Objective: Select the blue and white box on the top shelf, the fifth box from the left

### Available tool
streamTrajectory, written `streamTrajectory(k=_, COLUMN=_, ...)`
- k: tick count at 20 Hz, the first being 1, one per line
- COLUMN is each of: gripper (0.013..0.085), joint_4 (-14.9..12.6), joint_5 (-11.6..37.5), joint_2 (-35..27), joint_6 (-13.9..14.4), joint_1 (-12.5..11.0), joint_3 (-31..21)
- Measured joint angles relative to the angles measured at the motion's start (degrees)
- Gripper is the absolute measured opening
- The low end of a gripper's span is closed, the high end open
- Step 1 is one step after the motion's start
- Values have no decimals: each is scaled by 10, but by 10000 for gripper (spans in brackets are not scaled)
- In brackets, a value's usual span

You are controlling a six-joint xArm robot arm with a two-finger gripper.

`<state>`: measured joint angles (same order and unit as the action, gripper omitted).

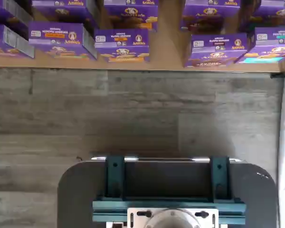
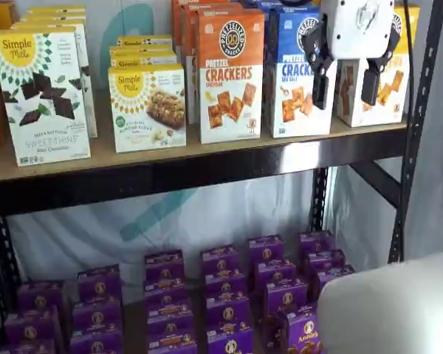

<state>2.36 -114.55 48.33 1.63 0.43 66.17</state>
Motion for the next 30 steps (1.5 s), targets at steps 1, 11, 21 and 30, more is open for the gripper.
streamTrajectory(k=1, gripper=850, joint_4=9, joint_5=-9, joint_2=-5, joint_6=-3, joint_1=-8, joint_3=4)
streamTrajectory(k=11, gripper=850, joint_4=24, joint_5=-30, joint_2=-24, joint_6=-10, joint_1=-21, joint_3=16)
streamTrajectory(k=21, gripper=850, joint_4=-19, joint_5=59, joint_2=-8, joint_6=-15, joint_1=-8, joint_3=-18)
streamTrajectory(k=30, gripper=850, joint_4=-48, joint_5=183, joint_2=-34, joint_6=-36, joint_1=-28, joint_3=-24)
